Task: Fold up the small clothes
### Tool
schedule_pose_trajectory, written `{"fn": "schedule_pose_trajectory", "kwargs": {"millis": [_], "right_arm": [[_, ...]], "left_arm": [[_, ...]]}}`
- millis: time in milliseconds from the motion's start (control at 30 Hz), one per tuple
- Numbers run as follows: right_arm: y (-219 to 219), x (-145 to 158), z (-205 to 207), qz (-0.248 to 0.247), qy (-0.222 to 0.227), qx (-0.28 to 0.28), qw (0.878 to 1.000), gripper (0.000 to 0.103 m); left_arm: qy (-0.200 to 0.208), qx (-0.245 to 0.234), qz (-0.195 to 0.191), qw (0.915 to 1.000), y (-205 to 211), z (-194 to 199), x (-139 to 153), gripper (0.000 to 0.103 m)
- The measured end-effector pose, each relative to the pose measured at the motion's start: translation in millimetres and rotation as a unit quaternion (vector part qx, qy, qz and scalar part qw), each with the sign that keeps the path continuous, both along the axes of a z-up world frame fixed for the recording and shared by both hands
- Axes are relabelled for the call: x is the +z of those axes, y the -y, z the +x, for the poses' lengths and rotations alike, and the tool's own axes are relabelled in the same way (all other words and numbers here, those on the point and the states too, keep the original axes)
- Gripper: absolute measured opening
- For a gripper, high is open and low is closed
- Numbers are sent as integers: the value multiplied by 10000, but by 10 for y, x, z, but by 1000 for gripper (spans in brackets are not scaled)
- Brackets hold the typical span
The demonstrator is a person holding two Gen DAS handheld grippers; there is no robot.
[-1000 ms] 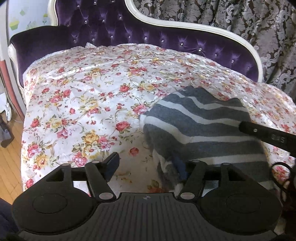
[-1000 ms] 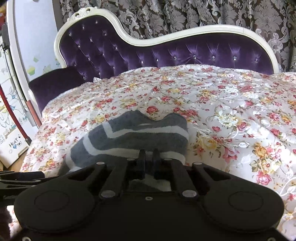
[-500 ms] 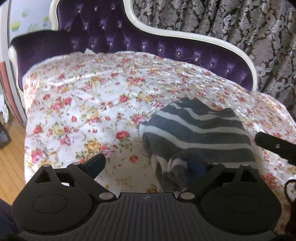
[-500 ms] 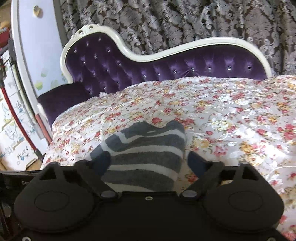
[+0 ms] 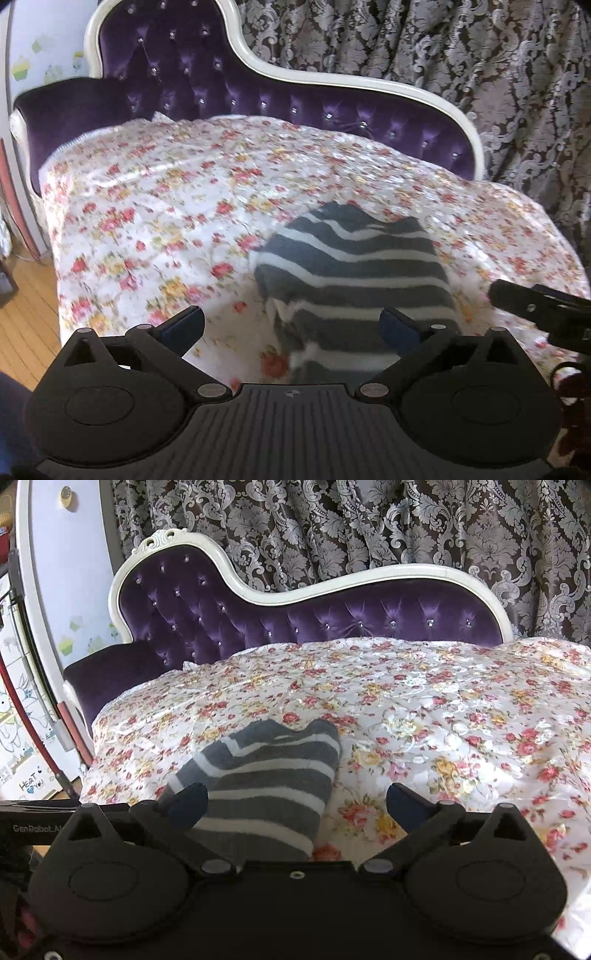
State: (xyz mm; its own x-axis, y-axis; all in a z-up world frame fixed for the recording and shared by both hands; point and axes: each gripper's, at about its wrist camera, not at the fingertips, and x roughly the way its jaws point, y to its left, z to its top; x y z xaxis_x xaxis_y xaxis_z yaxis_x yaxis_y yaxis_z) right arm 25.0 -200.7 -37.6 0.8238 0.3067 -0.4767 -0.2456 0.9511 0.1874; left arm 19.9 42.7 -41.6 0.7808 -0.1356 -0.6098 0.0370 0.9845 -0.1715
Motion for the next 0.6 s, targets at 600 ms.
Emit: {"fn": "schedule_pose_trajectory", "kwargs": {"millis": [600], "right_arm": [[0,20,-429,-315,47,131,9994,103]], "left_arm": [[-224,90,624,9978,297,-426,115,102]]}}
